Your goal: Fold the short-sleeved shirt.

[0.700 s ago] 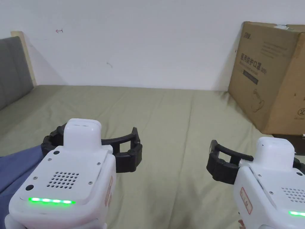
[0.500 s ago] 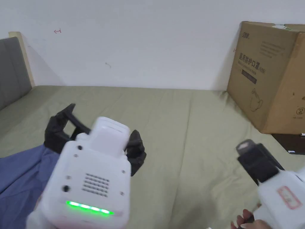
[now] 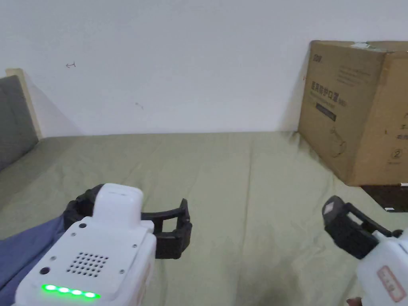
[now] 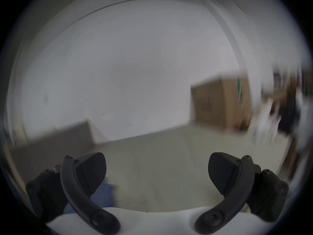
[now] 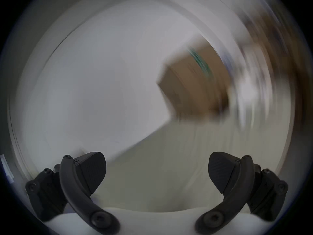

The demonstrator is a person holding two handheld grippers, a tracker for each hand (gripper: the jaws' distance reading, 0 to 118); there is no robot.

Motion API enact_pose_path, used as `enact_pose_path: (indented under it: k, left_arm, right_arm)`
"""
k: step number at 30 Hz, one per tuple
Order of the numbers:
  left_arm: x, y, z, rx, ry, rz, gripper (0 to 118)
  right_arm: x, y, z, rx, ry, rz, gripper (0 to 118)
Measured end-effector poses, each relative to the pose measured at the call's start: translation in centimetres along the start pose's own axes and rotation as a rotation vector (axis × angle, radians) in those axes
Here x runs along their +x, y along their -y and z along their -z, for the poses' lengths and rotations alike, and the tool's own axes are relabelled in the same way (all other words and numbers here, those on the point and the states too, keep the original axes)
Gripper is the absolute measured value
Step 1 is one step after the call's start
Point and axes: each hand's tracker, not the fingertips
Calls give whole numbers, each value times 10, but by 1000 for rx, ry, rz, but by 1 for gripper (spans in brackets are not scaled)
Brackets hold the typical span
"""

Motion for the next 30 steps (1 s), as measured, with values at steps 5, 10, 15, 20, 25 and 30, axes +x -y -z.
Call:
enact_pose_path:
  k: [5, 10, 15, 20, 25, 30]
  left_arm:
    - [2, 11, -12, 67, -146, 89, 118]
    - [-3, 15, -12, 22, -165, 24, 118]
    - [5, 12, -18, 34, -182, 113, 118]
    - [6, 11, -23, 131, -133, 75, 118]
    - [8, 6, -20, 91, -160, 99, 118]
    - [14, 8, -22, 105, -169, 138, 118]
  right_arm:
    - [-31, 5, -8, -3, -73, -165, 118]
    - [-30, 9, -8, -49, -40, -93, 118]
    - [-34, 14, -13, -38, -51, -169, 118]
    - [-36, 13, -15, -11, -8, -151, 118]
    - [-33, 9, -15, -16, 21, -112, 118]
    - [-29, 10, -12, -21, -14, -103, 118]
